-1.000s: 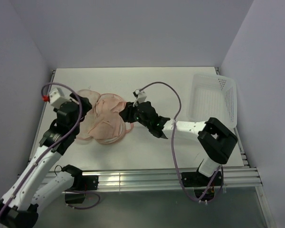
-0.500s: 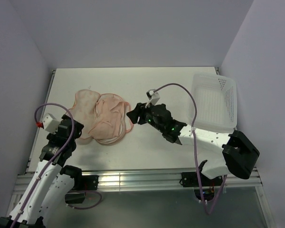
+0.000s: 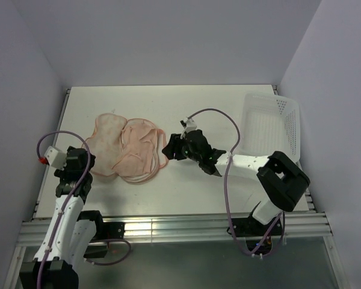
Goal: Place the bra in the laundry bag and zip it closed
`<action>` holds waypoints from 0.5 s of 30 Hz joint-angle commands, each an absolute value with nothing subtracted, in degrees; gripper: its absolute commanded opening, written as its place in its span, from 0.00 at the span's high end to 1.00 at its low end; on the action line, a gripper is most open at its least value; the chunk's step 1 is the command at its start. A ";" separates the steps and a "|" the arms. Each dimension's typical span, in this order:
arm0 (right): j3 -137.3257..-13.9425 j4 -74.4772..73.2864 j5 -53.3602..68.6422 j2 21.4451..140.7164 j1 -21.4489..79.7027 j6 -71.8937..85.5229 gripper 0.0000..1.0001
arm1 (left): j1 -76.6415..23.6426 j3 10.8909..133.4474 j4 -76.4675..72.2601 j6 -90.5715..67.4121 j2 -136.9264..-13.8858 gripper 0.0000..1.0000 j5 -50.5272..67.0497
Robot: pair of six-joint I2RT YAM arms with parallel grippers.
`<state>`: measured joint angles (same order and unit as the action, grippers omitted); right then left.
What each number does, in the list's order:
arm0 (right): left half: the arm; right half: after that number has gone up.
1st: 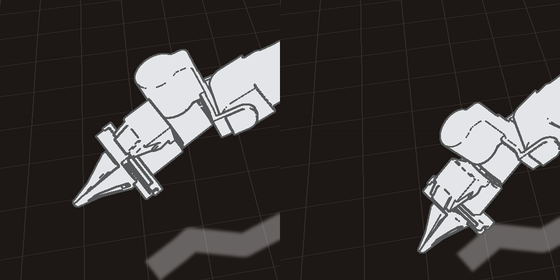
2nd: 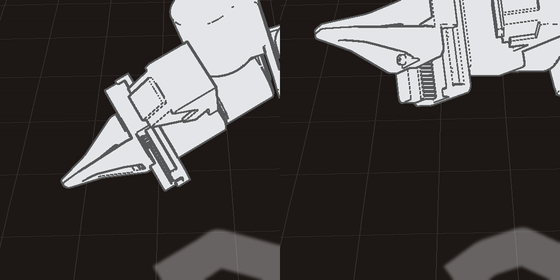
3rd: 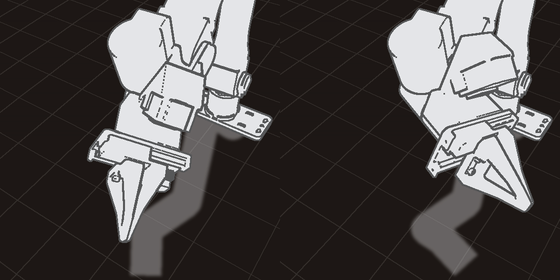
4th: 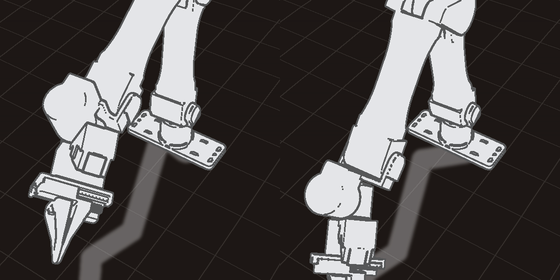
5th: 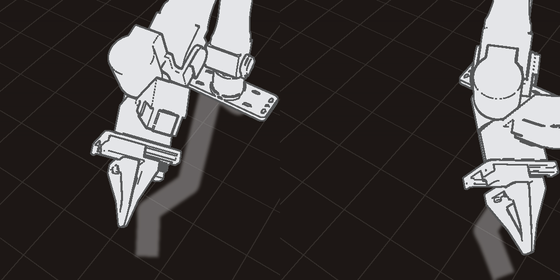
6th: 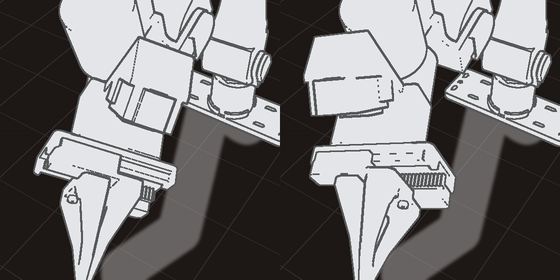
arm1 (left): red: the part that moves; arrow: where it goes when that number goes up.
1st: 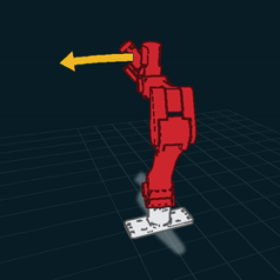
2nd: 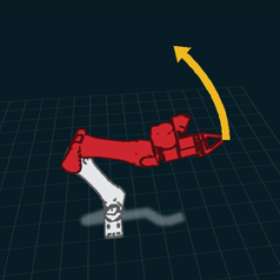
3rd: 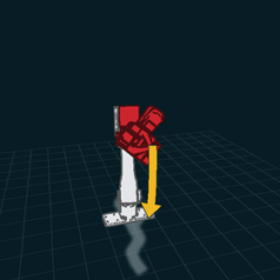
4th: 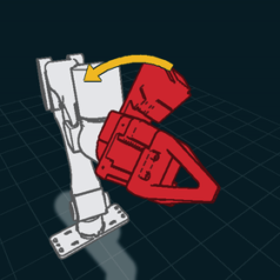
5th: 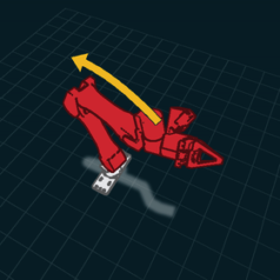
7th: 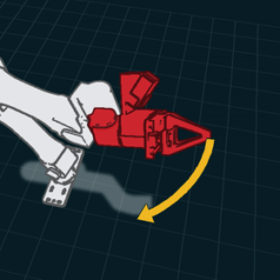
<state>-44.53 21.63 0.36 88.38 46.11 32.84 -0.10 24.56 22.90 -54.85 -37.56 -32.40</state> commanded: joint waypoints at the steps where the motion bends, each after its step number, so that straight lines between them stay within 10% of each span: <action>1: -49.03 22.68 1.41 90.87 45.44 34.71 0.42 | 3.42 24.17 8.74 -49.06 -41.91 0.27 -26.73; 15: -57.74 23.64 3.25 106.96 42.45 39.81 0.60 | 3.78 20.57 0.61 -47.11 -43.86 0.90 -22.86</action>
<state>-54.22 21.78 2.68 105.36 43.31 38.11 3.46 20.58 4.86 -48.51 -44.36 -24.82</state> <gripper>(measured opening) 0.417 0.132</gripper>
